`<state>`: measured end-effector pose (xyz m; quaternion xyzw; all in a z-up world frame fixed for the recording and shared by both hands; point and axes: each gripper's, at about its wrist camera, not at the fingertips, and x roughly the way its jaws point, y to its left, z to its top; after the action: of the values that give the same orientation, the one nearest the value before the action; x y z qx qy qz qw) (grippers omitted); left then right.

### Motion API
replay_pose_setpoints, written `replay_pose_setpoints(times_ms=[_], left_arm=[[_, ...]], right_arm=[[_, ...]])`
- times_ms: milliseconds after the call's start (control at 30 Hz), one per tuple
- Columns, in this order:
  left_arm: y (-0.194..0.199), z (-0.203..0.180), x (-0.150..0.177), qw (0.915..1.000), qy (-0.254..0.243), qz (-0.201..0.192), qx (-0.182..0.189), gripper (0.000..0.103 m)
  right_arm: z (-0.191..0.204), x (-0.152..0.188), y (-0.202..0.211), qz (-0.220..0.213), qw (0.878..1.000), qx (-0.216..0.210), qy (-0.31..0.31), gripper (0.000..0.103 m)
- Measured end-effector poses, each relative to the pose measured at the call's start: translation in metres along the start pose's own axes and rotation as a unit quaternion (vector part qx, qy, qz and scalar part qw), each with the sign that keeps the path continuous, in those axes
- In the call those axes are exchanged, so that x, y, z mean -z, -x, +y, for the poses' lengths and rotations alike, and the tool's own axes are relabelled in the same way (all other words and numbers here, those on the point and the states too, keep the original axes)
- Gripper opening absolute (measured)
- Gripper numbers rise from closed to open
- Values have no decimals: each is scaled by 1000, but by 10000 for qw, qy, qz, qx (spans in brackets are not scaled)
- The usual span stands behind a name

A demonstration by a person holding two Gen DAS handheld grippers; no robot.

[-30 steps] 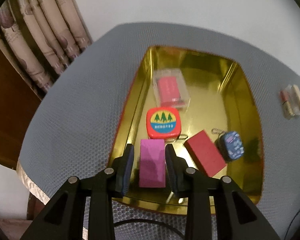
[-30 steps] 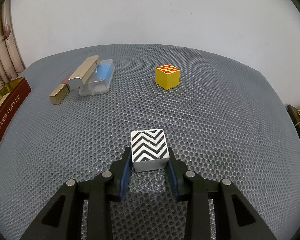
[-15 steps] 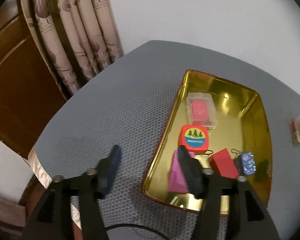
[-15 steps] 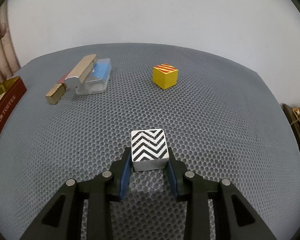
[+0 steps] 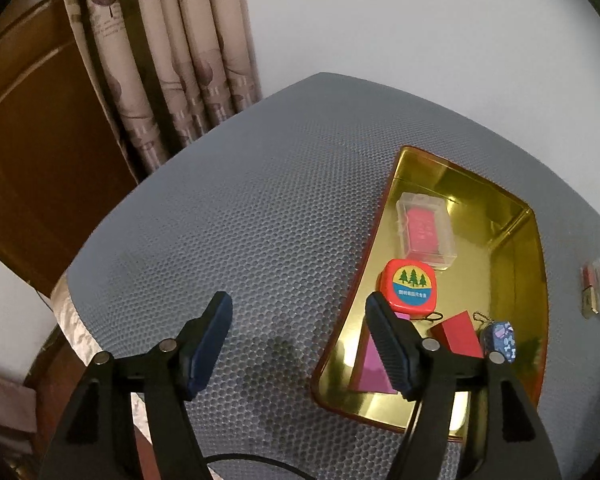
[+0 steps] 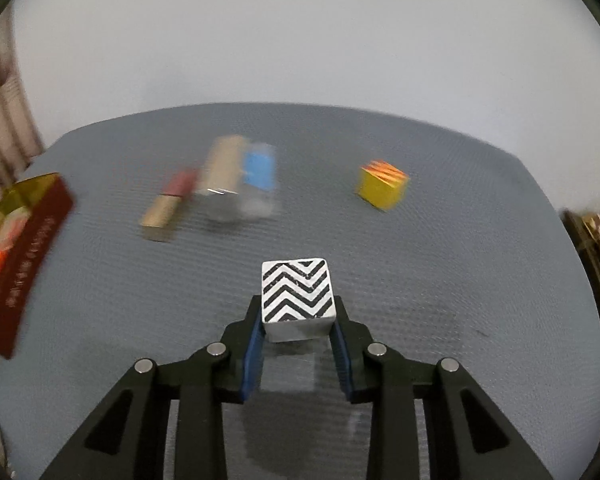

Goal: Organize rigid objects
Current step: 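Carry the chevron cube into the gold tin and open the right gripper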

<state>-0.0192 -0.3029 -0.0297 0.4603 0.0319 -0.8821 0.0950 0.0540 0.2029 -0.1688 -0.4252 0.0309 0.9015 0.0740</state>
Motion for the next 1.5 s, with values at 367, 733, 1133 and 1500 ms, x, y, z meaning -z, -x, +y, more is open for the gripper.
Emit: replay_pose_setpoints(times_ms=[367,733,1133,1500], left_arm=[[1,8,2,9998,160,61,-48,70],[2,10,-1,9998,170,-21,-93,70],[2,13,-1,9998,200,2,-42,71],[0,11,-2,9998,179,39,-48,71]], right_arm=[[118,-13,56,-205,9881,-1242,889,31],[224,-21,84,-259,9615,-2051,1810,31],[247,-9,82,-61,9539,-2031,2209,31],[261,-4,70,13,9538,-2004,2237,31]])
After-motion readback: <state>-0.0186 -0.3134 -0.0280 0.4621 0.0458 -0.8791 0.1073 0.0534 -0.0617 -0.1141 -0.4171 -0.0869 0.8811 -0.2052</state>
